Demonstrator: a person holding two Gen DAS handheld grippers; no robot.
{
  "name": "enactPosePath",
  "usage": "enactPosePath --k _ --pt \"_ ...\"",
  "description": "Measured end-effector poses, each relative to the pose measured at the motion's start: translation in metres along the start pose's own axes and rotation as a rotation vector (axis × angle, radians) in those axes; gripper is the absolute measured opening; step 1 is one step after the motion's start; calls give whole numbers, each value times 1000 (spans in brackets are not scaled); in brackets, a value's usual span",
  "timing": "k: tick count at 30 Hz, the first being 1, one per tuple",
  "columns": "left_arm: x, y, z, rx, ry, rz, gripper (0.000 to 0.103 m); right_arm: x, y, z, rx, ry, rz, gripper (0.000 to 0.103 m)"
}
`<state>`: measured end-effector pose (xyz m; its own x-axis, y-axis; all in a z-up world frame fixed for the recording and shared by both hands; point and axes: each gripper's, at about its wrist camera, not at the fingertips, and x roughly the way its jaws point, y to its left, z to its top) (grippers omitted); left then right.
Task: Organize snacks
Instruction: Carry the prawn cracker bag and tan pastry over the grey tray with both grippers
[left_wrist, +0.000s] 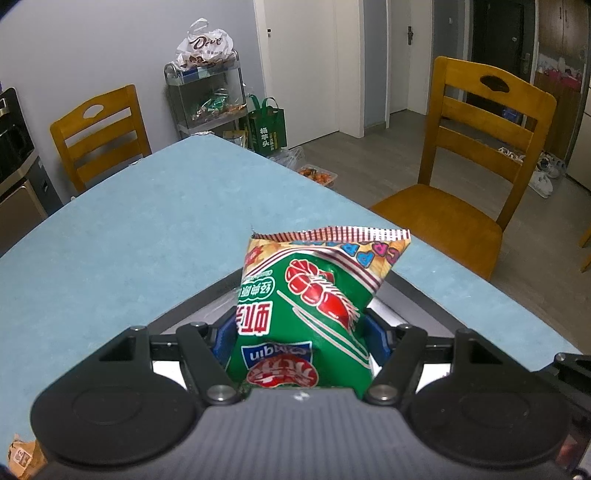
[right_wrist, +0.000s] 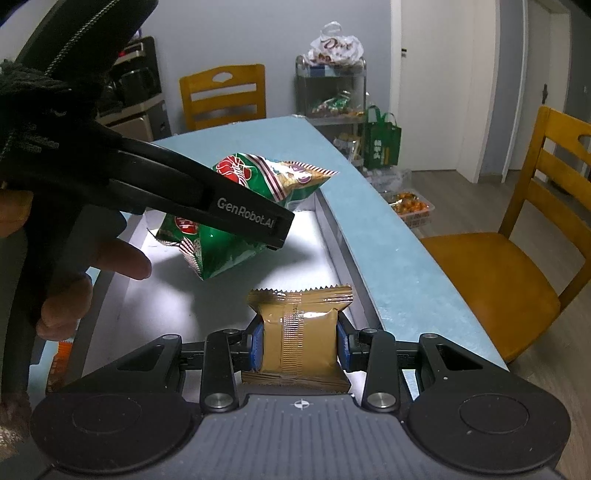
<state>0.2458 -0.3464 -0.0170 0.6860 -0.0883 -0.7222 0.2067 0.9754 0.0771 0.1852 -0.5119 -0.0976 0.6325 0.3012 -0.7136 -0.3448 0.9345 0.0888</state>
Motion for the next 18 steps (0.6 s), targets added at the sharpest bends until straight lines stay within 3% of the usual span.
enactPosePath --k 10,18 --pt "6 -3 -2 4 7 -18 70 3 1 3 5 8 -3 39" --pt "6 2 -1 4 -9 -43 84 4 -2 4 12 11 -5 40"
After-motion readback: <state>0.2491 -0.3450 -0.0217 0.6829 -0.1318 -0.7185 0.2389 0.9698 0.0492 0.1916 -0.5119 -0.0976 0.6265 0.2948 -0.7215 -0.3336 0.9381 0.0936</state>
